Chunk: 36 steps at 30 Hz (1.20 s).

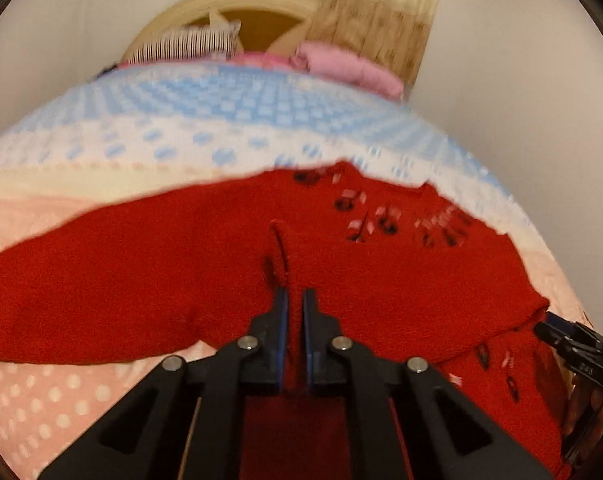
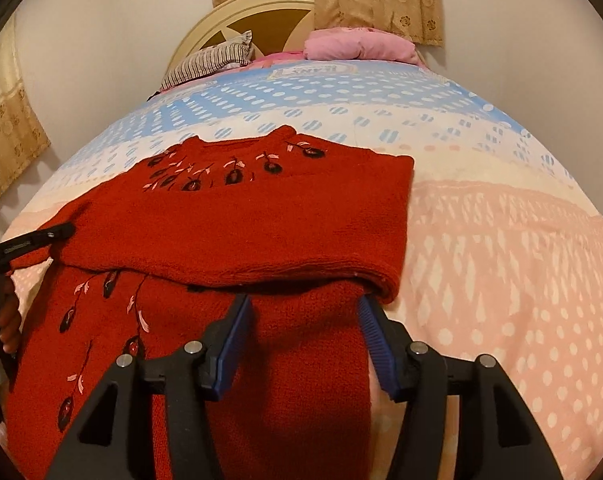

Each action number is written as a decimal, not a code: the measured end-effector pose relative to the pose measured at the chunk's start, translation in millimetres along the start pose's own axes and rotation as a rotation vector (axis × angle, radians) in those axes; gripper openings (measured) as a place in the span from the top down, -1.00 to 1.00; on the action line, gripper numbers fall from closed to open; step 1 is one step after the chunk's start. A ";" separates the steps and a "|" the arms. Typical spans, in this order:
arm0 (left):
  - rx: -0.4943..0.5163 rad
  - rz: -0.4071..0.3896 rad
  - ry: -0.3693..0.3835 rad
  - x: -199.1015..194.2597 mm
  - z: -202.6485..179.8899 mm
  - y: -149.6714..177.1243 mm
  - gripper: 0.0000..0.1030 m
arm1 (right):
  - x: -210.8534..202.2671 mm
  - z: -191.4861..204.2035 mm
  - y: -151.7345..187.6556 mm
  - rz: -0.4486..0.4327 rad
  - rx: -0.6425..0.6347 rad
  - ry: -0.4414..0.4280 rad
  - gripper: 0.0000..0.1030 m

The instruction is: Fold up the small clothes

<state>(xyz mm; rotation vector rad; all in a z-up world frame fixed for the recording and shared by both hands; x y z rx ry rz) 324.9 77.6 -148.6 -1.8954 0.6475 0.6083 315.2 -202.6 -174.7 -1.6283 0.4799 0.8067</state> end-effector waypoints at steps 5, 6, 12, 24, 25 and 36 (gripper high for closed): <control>-0.020 -0.014 -0.019 -14.7 12.7 5.4 0.86 | -18.7 -5.2 -2.1 -0.071 0.024 0.011 -0.10; -0.015 -0.001 -0.028 -9.8 15.8 6.0 0.84 | -21.7 -6.8 -4.2 -0.083 0.031 0.015 -0.11; -0.065 0.078 -0.044 10.2 23.4 8.1 0.45 | -6.3 0.3 -30.2 -0.030 -0.035 -0.038 -0.14; -0.112 0.068 -0.098 8.3 30.9 14.1 -0.75 | -11.4 -4.1 -44.5 0.062 -0.031 0.033 -0.14; -0.108 0.061 -0.099 6.9 30.2 14.3 -0.78 | -13.5 -2.3 -52.5 0.025 -0.033 0.005 -0.14; -0.180 0.059 -0.056 -6.9 49.6 22.0 -0.85 | 43.7 -0.1 -24.1 0.125 -0.054 -0.011 -0.19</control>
Point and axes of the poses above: each gripper's, at about its wrist camera, not at the fingertips, and x roughly the way its jaws point, z to its left, y to its underside, the point moved 2 cm from there along x, roughly the way its jaws point, and after that the axes turned 13 degrees about -x, right-handed, at the moved point
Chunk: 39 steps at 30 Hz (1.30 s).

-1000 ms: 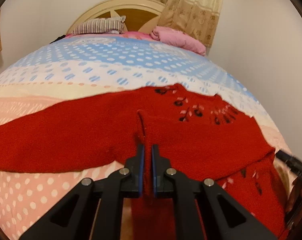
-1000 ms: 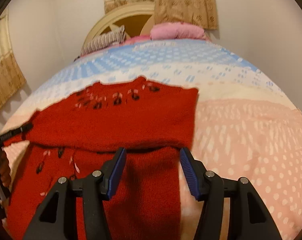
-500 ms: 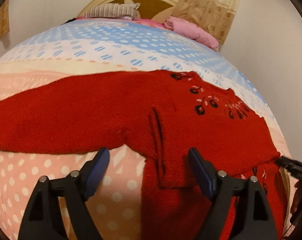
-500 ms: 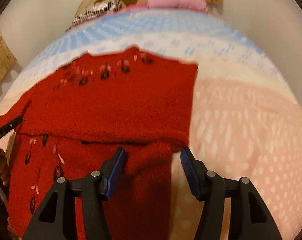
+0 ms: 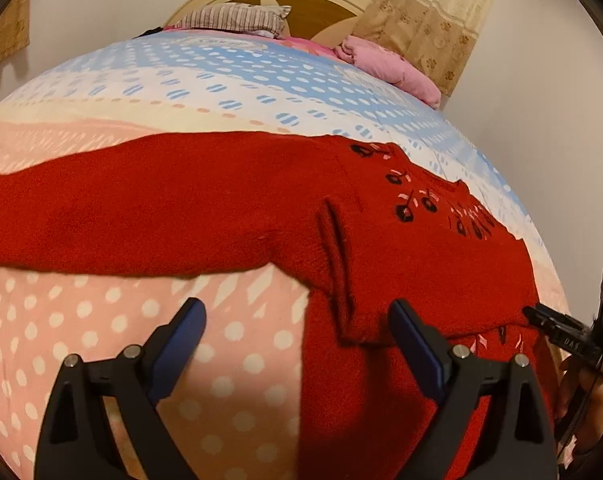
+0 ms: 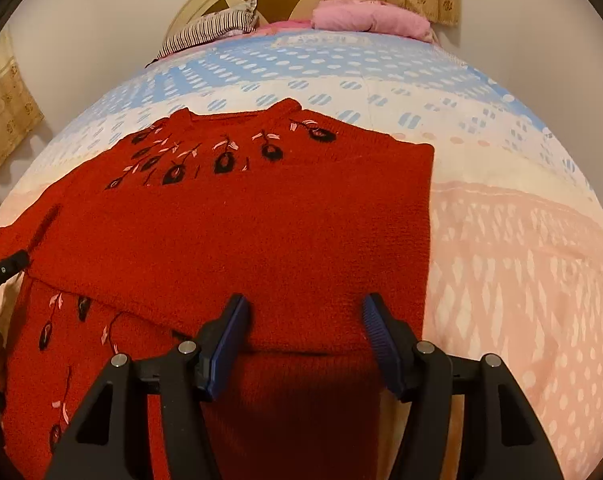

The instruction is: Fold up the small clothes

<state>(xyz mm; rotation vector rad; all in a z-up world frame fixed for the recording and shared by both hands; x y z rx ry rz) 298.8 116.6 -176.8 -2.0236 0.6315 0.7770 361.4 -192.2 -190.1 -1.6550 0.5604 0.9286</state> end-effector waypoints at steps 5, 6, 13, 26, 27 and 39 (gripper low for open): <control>-0.020 -0.021 0.001 -14.1 9.5 6.1 -0.85 | 4.2 6.5 -0.9 -0.014 -0.032 0.053 -0.23; -0.027 -0.026 0.008 -18.4 13.4 7.7 -0.85 | 6.0 8.6 -4.6 -0.015 -0.039 0.063 -0.24; -0.098 -0.037 -0.007 -43.8 43.9 10.9 -0.85 | -2.0 9.3 3.3 -0.023 -0.037 0.071 -0.24; -0.351 -0.229 -0.141 -94.5 165.5 -30.0 -0.85 | -5.1 11.5 5.3 -0.041 -0.037 0.094 -0.30; -0.392 -0.235 -0.135 -95.9 175.6 -32.1 -0.85 | -5.1 11.6 5.3 -0.041 -0.038 0.095 -0.31; -0.706 -0.334 0.066 -89.1 243.7 -50.6 -0.81 | -5.2 9.2 6.2 -0.038 -0.026 0.119 -0.47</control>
Point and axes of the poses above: each gripper's, at about its wrist camera, not at the fingertips, and x roughly the way its jaws point, z to its left, y to its underside, the point moved 2 cm from there along x, roughly the way its jaws point, and after that the axes turned 13 degrees about -x, right-handed, at the moved point
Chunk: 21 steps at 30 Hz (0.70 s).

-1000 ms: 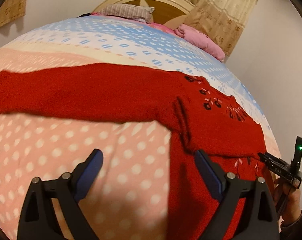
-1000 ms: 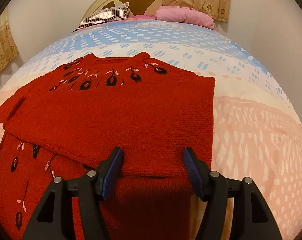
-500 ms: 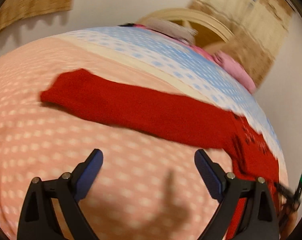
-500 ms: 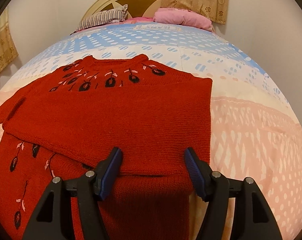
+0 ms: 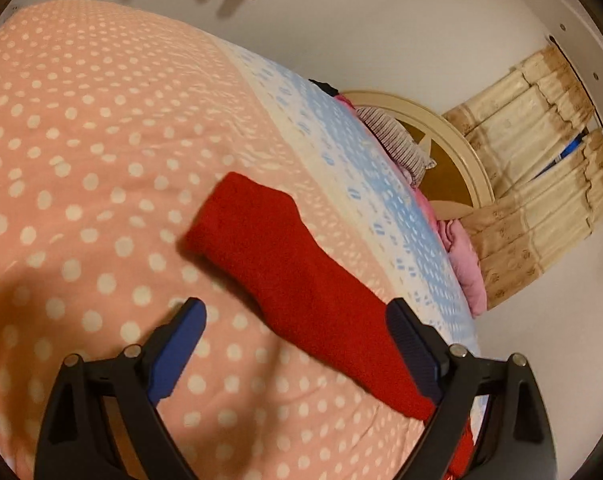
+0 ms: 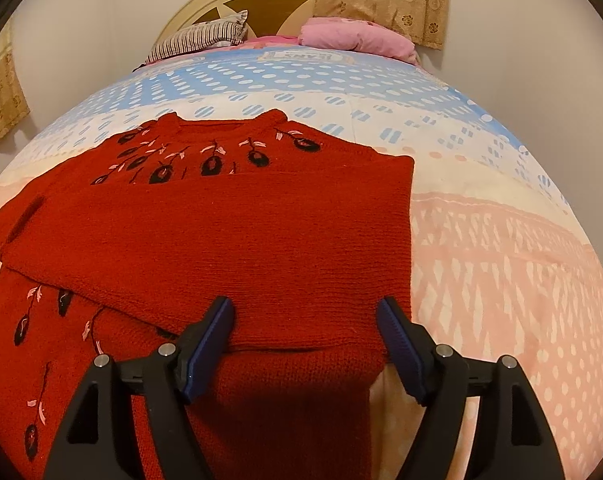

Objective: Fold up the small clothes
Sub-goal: 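Move the left tool to the other sleeve cuff and close on it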

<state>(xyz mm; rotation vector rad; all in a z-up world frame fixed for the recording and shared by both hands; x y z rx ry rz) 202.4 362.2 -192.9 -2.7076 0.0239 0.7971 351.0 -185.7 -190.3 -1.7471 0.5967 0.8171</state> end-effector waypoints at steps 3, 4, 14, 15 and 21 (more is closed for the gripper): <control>-0.021 -0.006 0.026 5.1 3.0 -5.5 -0.81 | 0.2 -0.6 -0.1 0.000 0.000 0.000 -0.48; -0.023 -0.007 0.038 6.4 1.9 -7.2 -0.81 | 0.3 -0.8 -0.1 0.000 0.000 0.001 -0.48; -0.011 -0.034 0.011 16.6 -1.7 -24.1 -0.78 | 0.3 -1.7 0.0 0.002 0.001 0.006 -0.52; -0.005 -0.034 0.007 17.1 -2.2 -24.4 -0.75 | 0.4 -1.9 0.0 0.002 0.001 0.007 -0.53; 0.015 -0.008 -0.018 26.7 3.1 -29.9 0.75 | 0.7 -2.7 0.4 0.002 0.006 0.009 -0.54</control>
Point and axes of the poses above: each gripper's, at about its wrist camera, not at the fingertips, and x roughly the way its jaws point, z to its left, y to its underside, the point moved 2 cm from there along x, roughly the way its jaws point, and after that the axes turned 13 degrees about -x, right-handed, at the moved point
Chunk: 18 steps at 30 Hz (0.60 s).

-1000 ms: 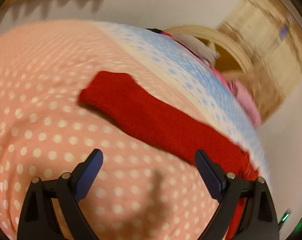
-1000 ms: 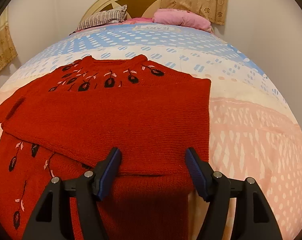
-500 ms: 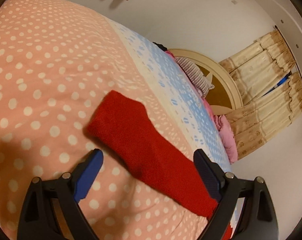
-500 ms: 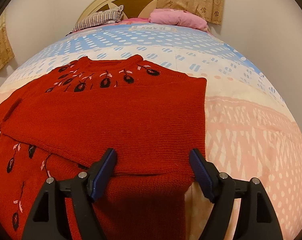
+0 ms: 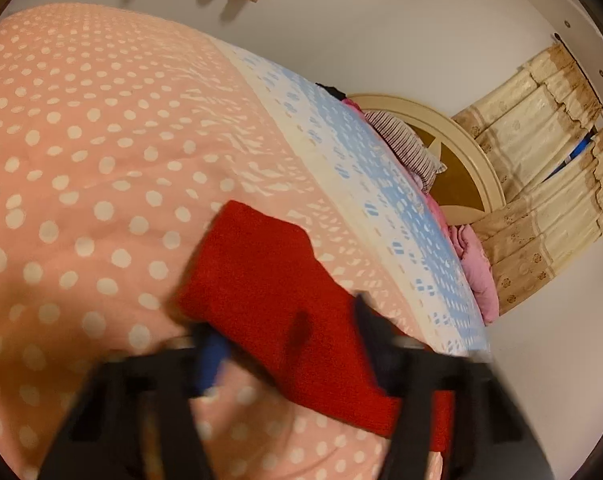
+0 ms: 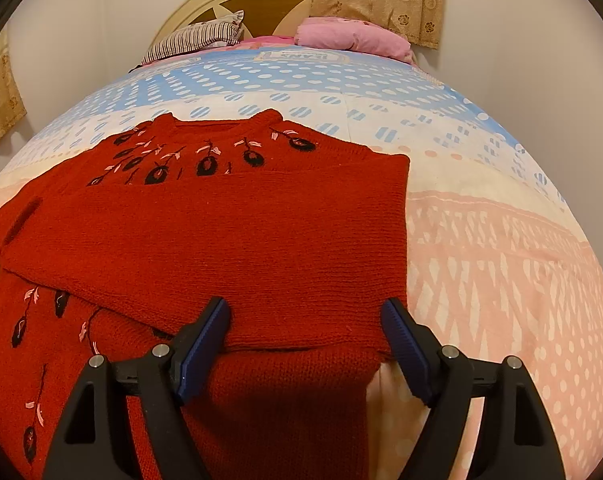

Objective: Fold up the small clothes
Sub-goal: 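Move the left tool to the other sleeve cuff and close on it, then lift the sleeve with the left tool and fold it across the cardigan body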

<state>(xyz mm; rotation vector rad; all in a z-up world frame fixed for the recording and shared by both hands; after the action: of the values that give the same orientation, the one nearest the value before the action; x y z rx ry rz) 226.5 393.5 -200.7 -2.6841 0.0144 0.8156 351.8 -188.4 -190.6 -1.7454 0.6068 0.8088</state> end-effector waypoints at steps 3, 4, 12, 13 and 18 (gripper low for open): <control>-0.053 0.037 0.038 1.3 9.2 -4.7 0.92 | 0.0 0.0 0.1 0.000 -0.001 0.001 -0.55; -0.038 0.028 0.040 -2.4 7.5 -5.3 0.92 | 0.0 -0.2 0.1 0.000 -0.001 0.000 -0.55; 0.062 0.003 0.125 -38.9 -36.6 -8.7 0.92 | -0.1 0.0 0.7 -0.001 0.008 -0.005 -0.56; 0.073 0.002 0.140 -42.6 -44.2 -9.0 0.92 | -0.1 -0.3 0.8 -0.002 0.010 -0.006 -0.56; 0.143 0.014 0.198 -61.4 -88.1 1.6 0.92 | -0.7 -0.6 1.5 -0.007 0.020 -0.013 -0.56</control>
<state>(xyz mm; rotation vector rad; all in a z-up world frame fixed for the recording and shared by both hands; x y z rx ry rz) 222.5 358.6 -99.2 -2.6196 0.1333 0.5284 350.4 -189.4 -190.9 -1.7214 0.5981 0.8061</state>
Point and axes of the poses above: each gripper's, at about its wrist camera, not at the fingertips, and x roughly the way its jaws point, z to its left, y to its underside, the point moved 2 cm from there along x, roughly the way its jaws point, and after that the axes turned 13 degrees about -x, right-handed, at the moved point
